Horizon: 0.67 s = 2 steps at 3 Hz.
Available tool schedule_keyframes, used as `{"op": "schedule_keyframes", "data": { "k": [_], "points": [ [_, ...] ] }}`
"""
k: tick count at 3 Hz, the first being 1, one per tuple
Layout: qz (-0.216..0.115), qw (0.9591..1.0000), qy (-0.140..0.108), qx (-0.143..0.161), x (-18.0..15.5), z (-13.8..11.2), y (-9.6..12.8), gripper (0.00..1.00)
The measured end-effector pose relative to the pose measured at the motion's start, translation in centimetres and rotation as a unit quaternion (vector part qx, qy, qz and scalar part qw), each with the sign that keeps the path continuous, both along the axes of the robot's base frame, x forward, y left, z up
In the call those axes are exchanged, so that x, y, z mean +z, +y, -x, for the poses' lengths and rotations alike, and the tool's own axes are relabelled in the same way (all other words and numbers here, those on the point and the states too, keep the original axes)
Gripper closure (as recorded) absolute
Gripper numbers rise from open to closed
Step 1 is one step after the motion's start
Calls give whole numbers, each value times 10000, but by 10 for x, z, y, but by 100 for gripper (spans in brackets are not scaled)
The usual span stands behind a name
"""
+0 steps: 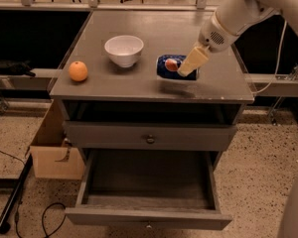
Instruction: Place pepsi can into middle drawer
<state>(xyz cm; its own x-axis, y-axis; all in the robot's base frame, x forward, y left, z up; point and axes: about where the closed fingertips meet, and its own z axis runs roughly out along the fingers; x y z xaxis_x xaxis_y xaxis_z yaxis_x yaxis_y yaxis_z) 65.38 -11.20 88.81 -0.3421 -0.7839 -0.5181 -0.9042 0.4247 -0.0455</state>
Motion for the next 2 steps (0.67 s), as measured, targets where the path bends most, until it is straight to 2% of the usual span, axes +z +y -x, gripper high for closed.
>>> {"op": "schedule_keyframes", "data": {
  "k": [1, 2],
  "points": [
    [204, 9995, -35, -219, 23, 33, -33, 100],
    [268, 9972, 35, -695, 28, 96, -81, 100]
  ]
}}
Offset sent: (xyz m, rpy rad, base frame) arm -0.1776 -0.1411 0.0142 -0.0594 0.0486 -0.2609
